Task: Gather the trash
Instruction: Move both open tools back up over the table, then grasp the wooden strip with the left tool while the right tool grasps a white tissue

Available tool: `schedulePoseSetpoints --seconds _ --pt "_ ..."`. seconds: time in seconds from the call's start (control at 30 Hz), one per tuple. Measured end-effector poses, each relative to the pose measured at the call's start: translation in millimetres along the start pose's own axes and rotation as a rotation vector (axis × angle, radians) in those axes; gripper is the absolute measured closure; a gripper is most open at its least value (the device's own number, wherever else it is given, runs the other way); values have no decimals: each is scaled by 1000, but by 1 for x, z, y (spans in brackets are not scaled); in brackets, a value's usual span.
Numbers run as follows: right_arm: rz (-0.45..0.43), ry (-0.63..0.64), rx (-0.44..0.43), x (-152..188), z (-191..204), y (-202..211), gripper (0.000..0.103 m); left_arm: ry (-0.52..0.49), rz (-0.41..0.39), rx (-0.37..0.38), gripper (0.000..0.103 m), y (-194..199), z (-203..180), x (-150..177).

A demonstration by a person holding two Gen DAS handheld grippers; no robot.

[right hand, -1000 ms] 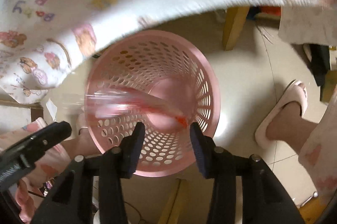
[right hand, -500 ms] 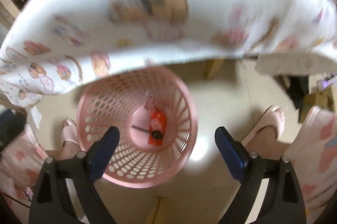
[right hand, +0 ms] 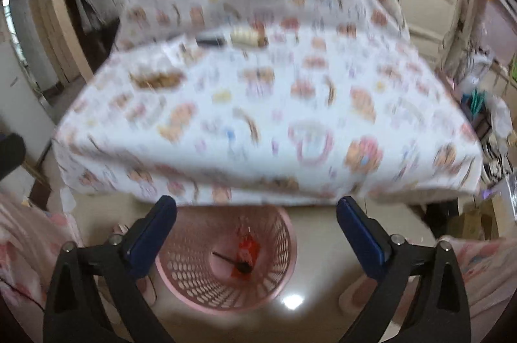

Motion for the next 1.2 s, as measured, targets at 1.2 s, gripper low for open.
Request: schedulePoseSetpoints --seconds 1.2 --pt "8 -4 -219 -122 62 -84 18 181 328 -30 2 -150 73 -30"
Point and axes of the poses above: each gripper's, at about its wrist camera, not at the fingertips, and y roughly against the way its jaws point, z to its left, x to its underside, the point moved 9 cm from there along -y, roughly the way its jaws point, and after that the axes turned 12 degrees about -x, right-handed, at the moved point
